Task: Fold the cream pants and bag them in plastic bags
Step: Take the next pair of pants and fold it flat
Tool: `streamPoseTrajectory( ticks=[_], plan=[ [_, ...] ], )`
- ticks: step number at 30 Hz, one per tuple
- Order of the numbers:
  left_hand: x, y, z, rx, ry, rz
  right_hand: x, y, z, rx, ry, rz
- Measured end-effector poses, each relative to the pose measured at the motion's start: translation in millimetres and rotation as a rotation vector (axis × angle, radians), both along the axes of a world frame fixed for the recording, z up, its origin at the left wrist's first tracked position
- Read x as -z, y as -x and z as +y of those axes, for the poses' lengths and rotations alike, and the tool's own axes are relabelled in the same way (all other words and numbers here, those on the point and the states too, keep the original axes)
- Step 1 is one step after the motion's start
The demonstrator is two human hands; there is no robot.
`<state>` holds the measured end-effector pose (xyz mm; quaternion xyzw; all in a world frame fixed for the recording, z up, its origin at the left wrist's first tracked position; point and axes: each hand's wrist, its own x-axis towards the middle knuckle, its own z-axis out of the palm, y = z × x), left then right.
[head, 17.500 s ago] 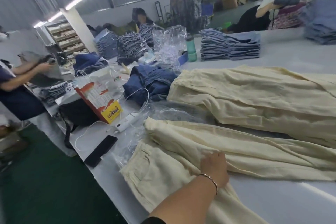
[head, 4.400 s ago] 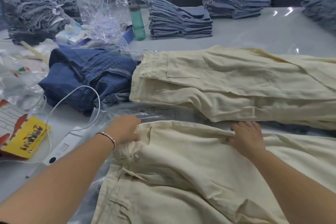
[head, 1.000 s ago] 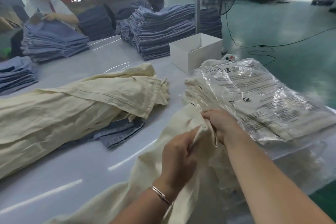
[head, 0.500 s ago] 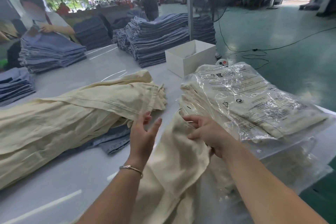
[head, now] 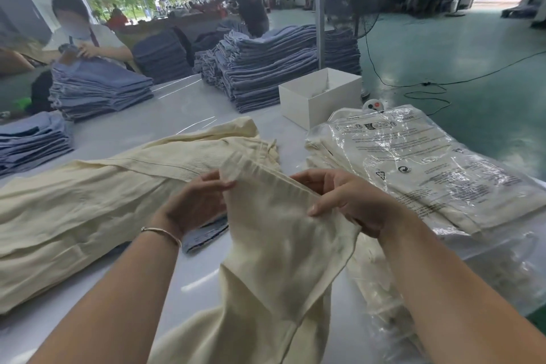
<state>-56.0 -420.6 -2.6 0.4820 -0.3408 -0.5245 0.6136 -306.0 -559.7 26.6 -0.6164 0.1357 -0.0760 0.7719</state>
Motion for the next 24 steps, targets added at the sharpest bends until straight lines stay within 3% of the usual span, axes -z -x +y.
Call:
streamPoseTrajectory(
  ticks=[8, 12, 14, 17, 18, 20, 21, 22, 24],
  plan=[
    [15, 23, -23, 0.314, -0.169, 0.074, -16, -6, -9, -0.146, -0.143, -0.167],
    [7, 6, -39, 0.149, -0.186, 0.025, -13, 0, -20, -0.020, -0.050, -0.083],
    [1, -11, -46, 0.021, -0.233, -0.129, -7, -3, -25, 0.157, 0.113, 0.036],
    [-1, -21, -70, -0.275, -0.188, -0.331, 7, -22, -31, 0.527, 0.617, 0.184],
    [2, -20, -81, -0.348, -0.149, -0.456, 13, -31, -32, 0.632, 0.816, 0.224],
    [12, -18, -103, -0.424, -0.210, -0.953, 24, -48, -34, 0.798, 1.156, 0.304],
    [20, -17, -107, -0.481, -0.303, -1.185, 30, -55, -36, 0.827, 1.250, 0.328],
    [26, -14, -104, -0.553, -0.376, -1.302, 37, -59, -36, 0.807, 1.322, 0.372],
    [40, -4, -80, -0.632, -0.352, -1.393, 53, -65, -36, 0.679, 1.461, 0.523]
  ],
)
